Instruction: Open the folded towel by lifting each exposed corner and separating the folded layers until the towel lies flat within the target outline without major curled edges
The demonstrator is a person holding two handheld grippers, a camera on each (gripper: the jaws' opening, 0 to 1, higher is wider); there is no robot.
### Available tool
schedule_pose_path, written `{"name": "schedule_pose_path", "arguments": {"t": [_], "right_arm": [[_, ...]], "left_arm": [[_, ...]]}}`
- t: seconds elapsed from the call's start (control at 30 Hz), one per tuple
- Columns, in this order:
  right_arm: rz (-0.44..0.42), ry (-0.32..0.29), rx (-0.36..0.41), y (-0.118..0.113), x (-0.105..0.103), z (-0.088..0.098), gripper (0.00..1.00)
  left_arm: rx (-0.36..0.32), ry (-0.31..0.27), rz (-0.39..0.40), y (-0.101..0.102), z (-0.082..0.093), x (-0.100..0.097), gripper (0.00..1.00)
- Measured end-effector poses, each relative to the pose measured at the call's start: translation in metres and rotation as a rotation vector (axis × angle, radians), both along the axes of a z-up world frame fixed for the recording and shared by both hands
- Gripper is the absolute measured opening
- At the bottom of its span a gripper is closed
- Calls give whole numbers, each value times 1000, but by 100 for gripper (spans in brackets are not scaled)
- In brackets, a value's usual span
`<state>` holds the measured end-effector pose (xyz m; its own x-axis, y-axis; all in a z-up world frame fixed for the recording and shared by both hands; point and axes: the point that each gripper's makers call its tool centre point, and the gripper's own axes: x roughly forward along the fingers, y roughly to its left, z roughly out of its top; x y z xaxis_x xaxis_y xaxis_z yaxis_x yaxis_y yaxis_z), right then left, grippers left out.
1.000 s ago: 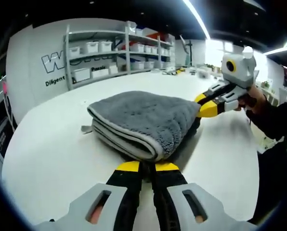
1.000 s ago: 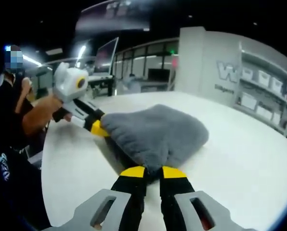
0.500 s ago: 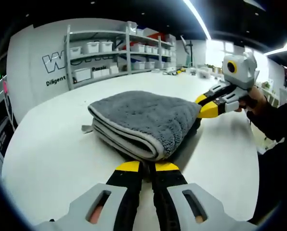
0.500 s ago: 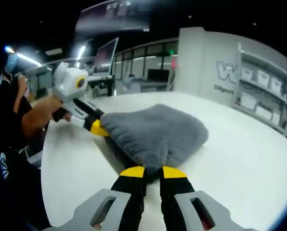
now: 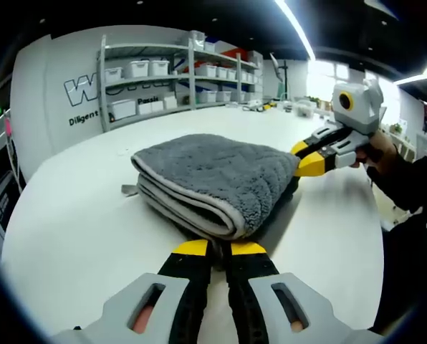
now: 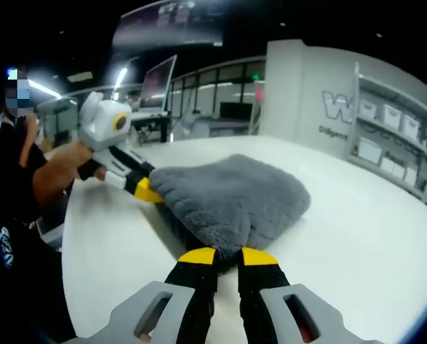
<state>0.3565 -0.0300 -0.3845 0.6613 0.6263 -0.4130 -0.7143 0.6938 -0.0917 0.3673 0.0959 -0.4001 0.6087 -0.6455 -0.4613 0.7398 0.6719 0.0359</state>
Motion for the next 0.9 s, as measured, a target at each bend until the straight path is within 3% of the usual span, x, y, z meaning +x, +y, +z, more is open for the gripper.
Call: {"name": "schedule_pose_path", "arguments": {"t": [0.1, 0.17, 0.2, 0.27, 0.3, 0.4, 0.53, 0.7, 0.83, 0.9], "right_arm": [[33, -52, -6, 2, -2, 7, 14], [55, -64, -11, 3, -6, 10, 31], [75, -55, -18, 4, -10, 9, 42], [93, -76, -15, 5, -13, 14, 65], [101, -84, -25, 5, -14, 16, 75], [111, -107, -37, 7, -15, 24, 99], [79, -141, -56, 0, -12, 38, 100], [71, -162, -54, -3, -11, 52, 100], [85, -197, -75, -8, -14, 72, 100], [93, -226, -70, -11, -12, 90, 100]], "left_arm": [[18, -45, 15, 4, 2, 3, 17], [15, -55, 29, 7, 4, 4, 35], [9, -51, 39, 9, 5, 4, 47], [-10, -53, 65, 11, 7, 4, 85], [-12, -72, 77, 12, 9, 5, 96], [11, -99, 119, 22, 14, 8, 100], [-28, -131, 161, 32, 28, 11, 100], [-54, -128, 176, 38, 37, 8, 100], [-156, -114, 181, 33, 54, 0, 100], [-243, -106, 177, 27, 65, -7, 100]]}}
